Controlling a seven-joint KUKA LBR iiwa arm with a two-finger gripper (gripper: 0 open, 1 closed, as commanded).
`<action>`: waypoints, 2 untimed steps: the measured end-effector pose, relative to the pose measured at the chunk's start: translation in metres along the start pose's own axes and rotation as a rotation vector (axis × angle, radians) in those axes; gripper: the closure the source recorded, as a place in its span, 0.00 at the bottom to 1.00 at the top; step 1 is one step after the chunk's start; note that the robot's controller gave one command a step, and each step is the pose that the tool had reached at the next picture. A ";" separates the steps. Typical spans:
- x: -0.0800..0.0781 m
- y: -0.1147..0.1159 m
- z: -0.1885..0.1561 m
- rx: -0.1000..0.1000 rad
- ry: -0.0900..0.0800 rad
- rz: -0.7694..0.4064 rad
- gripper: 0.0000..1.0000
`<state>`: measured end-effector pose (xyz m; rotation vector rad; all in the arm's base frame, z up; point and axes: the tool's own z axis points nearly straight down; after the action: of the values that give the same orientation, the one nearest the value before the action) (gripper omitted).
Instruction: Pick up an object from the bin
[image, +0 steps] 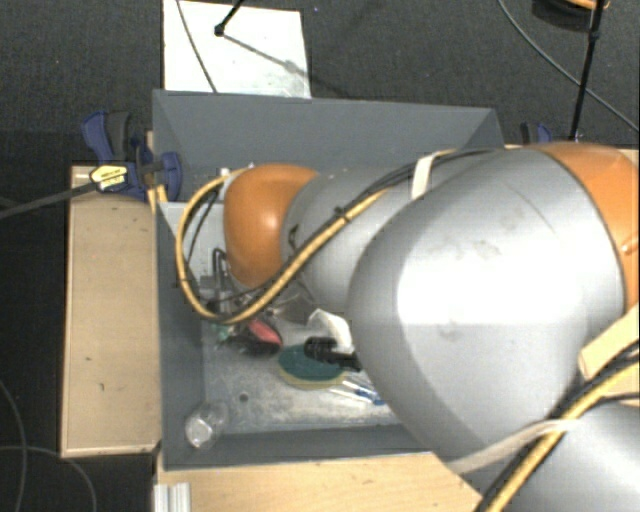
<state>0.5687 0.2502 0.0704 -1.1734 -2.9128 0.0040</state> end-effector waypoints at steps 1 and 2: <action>0.000 0.000 -0.004 -0.002 0.000 0.001 1.00; -0.001 0.001 -0.066 -0.008 -0.003 -0.001 1.00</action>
Offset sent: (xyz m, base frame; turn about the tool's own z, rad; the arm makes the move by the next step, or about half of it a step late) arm -0.0001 -0.0002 0.0043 0.0000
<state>0.5702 0.2501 0.1368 -1.1739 -2.9185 -0.0068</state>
